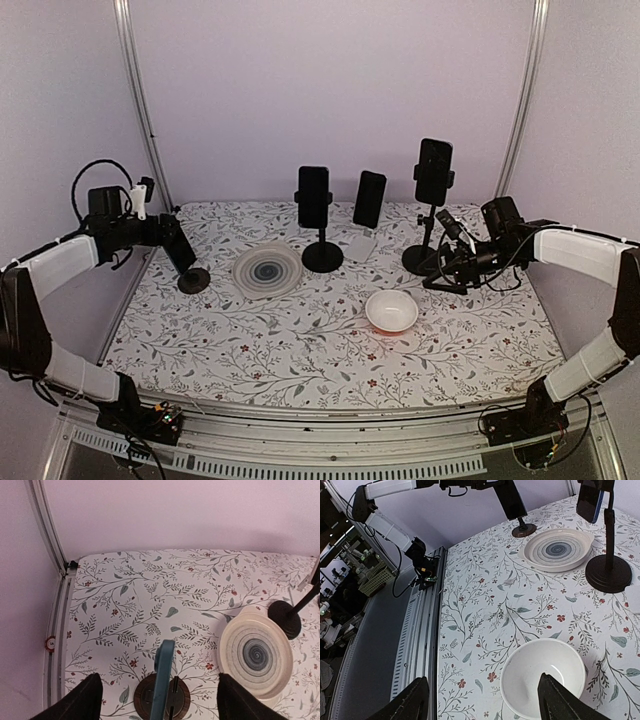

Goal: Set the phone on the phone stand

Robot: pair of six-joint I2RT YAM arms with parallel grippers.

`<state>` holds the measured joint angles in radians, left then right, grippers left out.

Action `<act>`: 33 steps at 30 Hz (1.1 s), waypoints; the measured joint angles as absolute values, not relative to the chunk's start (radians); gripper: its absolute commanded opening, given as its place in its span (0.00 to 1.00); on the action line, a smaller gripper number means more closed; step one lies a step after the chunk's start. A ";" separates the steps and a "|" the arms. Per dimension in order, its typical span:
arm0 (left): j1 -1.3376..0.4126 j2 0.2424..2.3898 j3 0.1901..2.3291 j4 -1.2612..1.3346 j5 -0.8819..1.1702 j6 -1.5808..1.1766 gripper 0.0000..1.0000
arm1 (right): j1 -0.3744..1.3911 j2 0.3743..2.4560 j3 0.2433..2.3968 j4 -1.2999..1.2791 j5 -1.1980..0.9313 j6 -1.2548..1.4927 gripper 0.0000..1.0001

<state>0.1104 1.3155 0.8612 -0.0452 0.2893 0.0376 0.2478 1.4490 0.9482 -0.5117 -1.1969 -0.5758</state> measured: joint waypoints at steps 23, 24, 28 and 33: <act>-0.212 1.166 1.189 -0.245 0.101 -0.025 0.99 | -0.084 1.212 1.241 -0.550 -0.692 -0.424 0.99; -0.212 1.162 1.182 -0.250 0.097 -0.027 0.99 | -0.089 1.199 1.236 -0.516 -0.626 -0.390 0.99; -0.212 1.163 1.172 -0.257 0.086 -0.034 0.99 | -0.091 1.178 1.198 -0.390 -0.427 -0.265 0.99; -0.212 1.163 1.169 -0.276 0.052 -0.052 0.99 | -0.091 1.156 1.119 -0.325 -0.332 -0.172 0.99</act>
<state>-0.2123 1.1633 1.1694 -0.2756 0.0521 -0.0521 -0.0914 1.1561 1.1191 -0.3248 -0.3321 -0.1722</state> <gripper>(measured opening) 0.990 0.991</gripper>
